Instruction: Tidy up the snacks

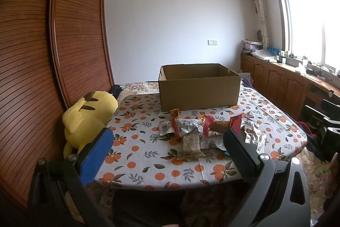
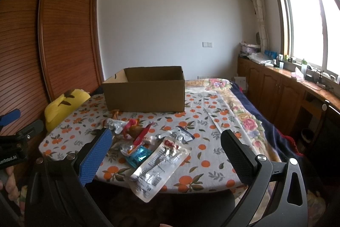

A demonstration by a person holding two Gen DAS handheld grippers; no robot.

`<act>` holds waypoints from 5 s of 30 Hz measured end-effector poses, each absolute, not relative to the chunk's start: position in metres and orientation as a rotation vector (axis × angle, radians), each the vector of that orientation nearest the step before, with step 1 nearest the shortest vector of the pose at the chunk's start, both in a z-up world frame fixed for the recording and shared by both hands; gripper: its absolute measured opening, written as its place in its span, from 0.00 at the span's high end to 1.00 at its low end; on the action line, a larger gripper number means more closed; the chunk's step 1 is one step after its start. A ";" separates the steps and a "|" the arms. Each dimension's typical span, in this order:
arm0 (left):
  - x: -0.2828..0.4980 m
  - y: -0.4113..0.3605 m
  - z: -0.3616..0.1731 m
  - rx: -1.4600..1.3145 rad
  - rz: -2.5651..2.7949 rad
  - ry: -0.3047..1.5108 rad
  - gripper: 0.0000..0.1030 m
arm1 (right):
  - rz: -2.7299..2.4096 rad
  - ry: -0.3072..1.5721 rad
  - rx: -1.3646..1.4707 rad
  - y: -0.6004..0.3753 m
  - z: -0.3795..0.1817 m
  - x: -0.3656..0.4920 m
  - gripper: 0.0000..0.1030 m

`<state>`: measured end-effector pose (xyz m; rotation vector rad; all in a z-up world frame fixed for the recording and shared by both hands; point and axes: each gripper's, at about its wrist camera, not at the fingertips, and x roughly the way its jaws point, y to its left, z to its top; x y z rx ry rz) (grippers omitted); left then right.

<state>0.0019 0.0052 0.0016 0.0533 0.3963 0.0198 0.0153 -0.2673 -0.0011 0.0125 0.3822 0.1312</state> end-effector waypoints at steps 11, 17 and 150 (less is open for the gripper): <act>0.003 0.005 0.000 0.049 0.011 0.414 0.00 | 0.129 0.386 0.014 -0.270 0.001 0.014 0.00; 0.007 0.003 -0.008 0.048 -0.005 0.433 0.00 | 0.131 0.398 0.010 -0.271 -0.004 0.015 0.00; 0.269 0.009 0.018 0.017 -0.356 0.622 0.61 | 0.435 0.590 -0.133 -0.252 0.031 0.259 0.89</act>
